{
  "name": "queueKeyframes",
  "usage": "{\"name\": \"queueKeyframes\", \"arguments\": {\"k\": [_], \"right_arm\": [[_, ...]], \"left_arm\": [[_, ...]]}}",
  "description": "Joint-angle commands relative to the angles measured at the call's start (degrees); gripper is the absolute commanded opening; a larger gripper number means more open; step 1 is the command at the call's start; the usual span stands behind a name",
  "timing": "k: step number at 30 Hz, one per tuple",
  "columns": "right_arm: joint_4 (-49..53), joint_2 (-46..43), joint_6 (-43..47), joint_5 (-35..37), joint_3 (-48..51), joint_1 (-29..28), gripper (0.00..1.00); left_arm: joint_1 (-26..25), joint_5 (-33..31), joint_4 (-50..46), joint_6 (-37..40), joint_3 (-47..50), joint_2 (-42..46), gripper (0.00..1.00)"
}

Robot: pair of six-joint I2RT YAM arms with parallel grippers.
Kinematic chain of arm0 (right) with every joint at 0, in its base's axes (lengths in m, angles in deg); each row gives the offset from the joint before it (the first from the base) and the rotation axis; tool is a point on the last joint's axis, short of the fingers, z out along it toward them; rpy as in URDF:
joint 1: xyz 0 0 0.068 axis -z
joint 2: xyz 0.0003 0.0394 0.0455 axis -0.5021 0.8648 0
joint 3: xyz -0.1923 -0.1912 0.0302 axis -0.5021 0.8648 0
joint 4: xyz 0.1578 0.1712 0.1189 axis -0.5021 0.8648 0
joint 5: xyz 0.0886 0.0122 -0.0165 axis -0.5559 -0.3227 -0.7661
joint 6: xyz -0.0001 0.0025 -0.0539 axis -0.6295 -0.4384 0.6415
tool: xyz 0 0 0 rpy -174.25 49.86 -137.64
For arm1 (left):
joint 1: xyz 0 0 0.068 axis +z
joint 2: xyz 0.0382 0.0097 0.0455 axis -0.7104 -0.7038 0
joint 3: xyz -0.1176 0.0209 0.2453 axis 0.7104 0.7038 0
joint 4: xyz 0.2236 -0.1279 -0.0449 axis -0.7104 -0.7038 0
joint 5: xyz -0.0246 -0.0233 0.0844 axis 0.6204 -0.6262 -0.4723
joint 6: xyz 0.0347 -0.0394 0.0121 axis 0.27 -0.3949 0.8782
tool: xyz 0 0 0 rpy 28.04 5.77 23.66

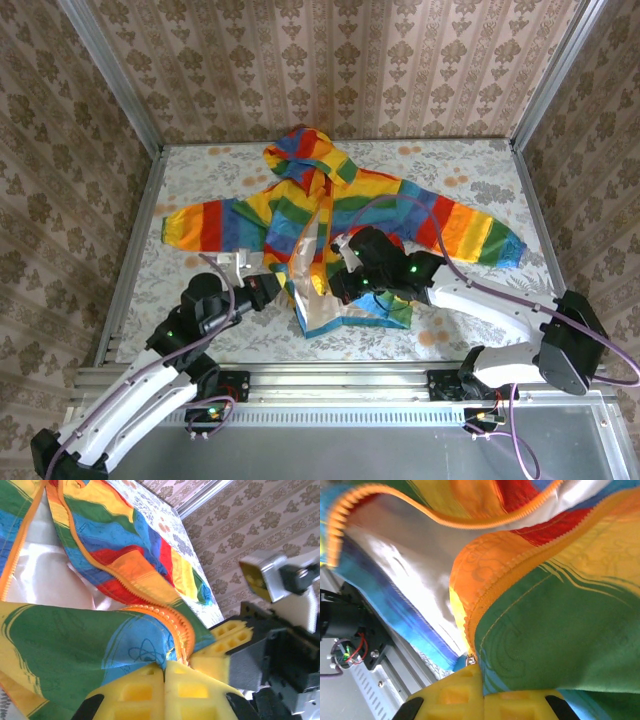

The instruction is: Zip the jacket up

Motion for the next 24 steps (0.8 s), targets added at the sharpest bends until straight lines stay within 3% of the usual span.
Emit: {"name": "queueKeyframes", "arguments": {"k": [1,13,24], "right_arm": [[-2.98,-2.39,4.51,-4.97,-1.84,0.81,0.00],[-12.82,-3.84,6.64,-16.04,-0.29,5.07,0.00],[-19.71,-4.82,4.90,-21.03,2.47,7.26,0.00]], "left_arm": [[0.42,2.77,0.20,6.78,-3.14,0.38,0.00],[0.50,8.14,20.15,10.65,-2.59,-6.38,0.00],[0.50,7.97,30.78,10.27,1.80,-8.10,0.00]]}}
